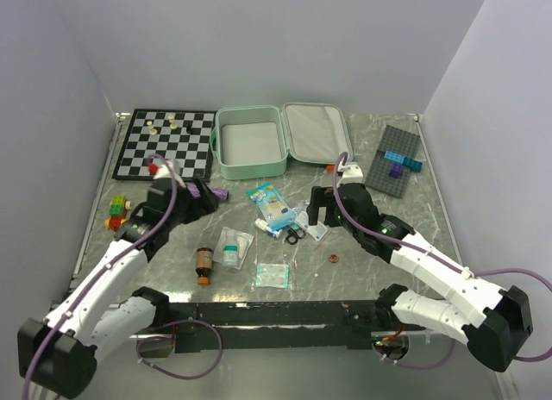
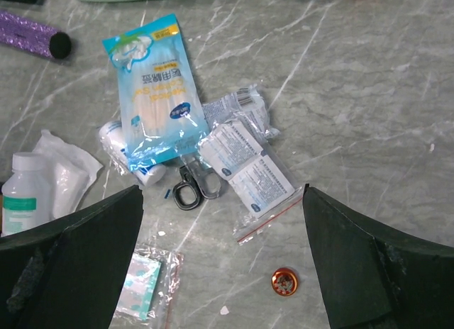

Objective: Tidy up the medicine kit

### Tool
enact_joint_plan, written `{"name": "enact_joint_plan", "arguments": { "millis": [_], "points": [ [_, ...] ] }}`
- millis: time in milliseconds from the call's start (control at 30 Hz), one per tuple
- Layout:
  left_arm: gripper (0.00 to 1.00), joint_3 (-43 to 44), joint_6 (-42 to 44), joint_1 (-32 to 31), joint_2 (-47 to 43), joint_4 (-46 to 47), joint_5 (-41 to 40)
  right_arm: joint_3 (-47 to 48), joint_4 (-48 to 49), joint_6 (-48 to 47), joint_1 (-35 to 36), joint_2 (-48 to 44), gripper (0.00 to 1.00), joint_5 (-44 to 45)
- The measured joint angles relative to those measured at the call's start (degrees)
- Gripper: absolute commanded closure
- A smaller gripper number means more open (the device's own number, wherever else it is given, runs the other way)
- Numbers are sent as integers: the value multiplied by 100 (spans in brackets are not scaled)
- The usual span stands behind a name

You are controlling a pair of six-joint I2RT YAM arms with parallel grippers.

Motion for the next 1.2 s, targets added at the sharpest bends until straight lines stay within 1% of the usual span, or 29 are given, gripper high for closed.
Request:
{"name": "enact_joint_plan", "arguments": {
  "millis": [100,200,333,433,533,633,1000,1100,1200],
  "points": [
    [11,2,-59,-658,210,-96,-118,2,11,0,0,149,0,-79],
    [16,-15,-216,-1108,385,-136,-280,13,4,0,0,352,0,-140],
    [15,-9,-437,-1685,925,-208,-586,15,-4,-22,0,472,0,-168],
    [14,55,-549,-2138,1362,-463,-813,85,-42,-46,0,474,0,-162],
    [13,133,-669,-2422,1543,-699,-981,109,-33,-44,0,474,0,-190],
    [14,142,-815,-2570,1528,-839,-1141,107,-42,-15,0,472,0,-254],
    [29,-101,-1032,-2723,1467,-907,-1180,-46,-39,59,0,442,0,-413],
    [36,-116,-1025,-2728,1517,-879,-1174,-46,-39,70,0,442,0,-426],
    [38,-127,-1012,-2730,1648,-791,-1163,-46,-44,70,0,444,0,-431]
  ]
}}
